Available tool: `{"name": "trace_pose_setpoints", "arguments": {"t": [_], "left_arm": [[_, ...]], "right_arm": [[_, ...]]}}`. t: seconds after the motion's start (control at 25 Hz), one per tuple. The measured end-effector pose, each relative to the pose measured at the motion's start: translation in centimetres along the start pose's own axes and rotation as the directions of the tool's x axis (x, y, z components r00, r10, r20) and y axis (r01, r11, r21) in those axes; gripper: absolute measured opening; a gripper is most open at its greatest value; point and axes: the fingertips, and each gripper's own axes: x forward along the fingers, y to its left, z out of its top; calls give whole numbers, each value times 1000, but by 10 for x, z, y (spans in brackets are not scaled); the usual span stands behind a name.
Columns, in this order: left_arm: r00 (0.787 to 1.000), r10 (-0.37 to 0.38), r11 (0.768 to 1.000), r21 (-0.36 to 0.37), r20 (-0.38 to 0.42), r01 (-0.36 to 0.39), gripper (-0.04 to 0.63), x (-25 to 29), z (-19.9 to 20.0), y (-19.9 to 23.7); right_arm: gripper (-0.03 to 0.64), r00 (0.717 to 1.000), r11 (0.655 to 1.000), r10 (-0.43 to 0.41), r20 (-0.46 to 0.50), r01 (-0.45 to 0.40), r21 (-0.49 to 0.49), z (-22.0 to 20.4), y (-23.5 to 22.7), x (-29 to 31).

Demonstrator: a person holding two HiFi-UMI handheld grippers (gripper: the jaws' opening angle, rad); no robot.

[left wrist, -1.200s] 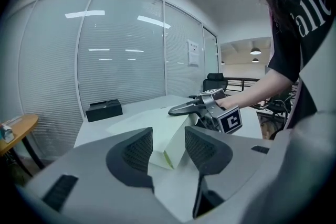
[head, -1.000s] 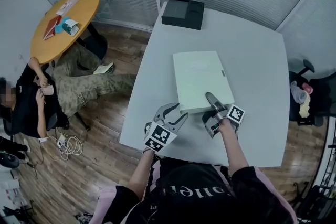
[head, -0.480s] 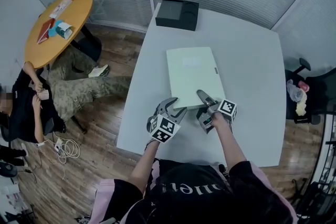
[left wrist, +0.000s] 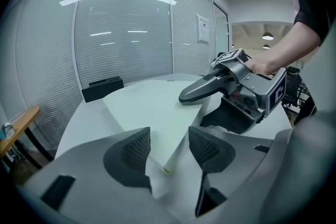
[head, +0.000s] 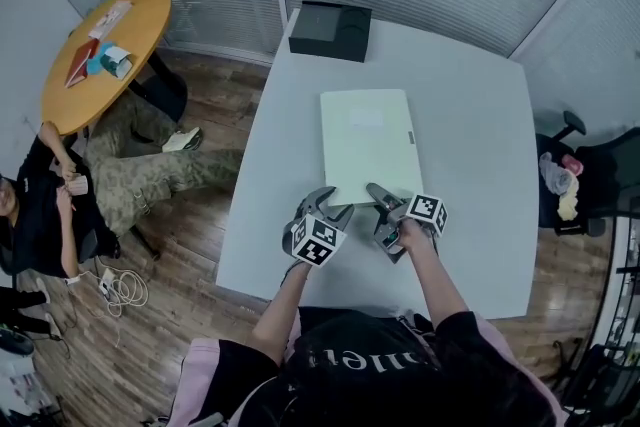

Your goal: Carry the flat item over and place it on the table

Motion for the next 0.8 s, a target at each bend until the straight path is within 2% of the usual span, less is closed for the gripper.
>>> {"name": "trace_pose_setpoints", "arguments": {"t": [0.12,0.24,0.44,0.56,0.72,0.8], "left_arm": [[1000,-3,1000,-26,-17,3,241,9,-3,0],[1000,-1,997,-79,8,2,236,12,2,4],[998,9,981,-195,60,3,236,-2,10,8],[992,29,971,-238,119,0,236,-23,23,12],[981,27,965,-260,191,24,230,-51,40,3],[976,25,966,-256,217,33,227,-69,46,-3]], "right_arm": [[369,1000,1000,13,-7,-13,-1,-3,-4,-9],[368,998,998,60,1,-60,-6,-6,5,-20],[367,994,986,108,31,-104,-131,-7,22,-41],[367,986,965,166,30,-156,-213,-10,42,-50],[347,970,929,243,11,-229,-291,-17,69,-66],[265,959,895,284,-16,-270,-356,-25,84,-75]]}}
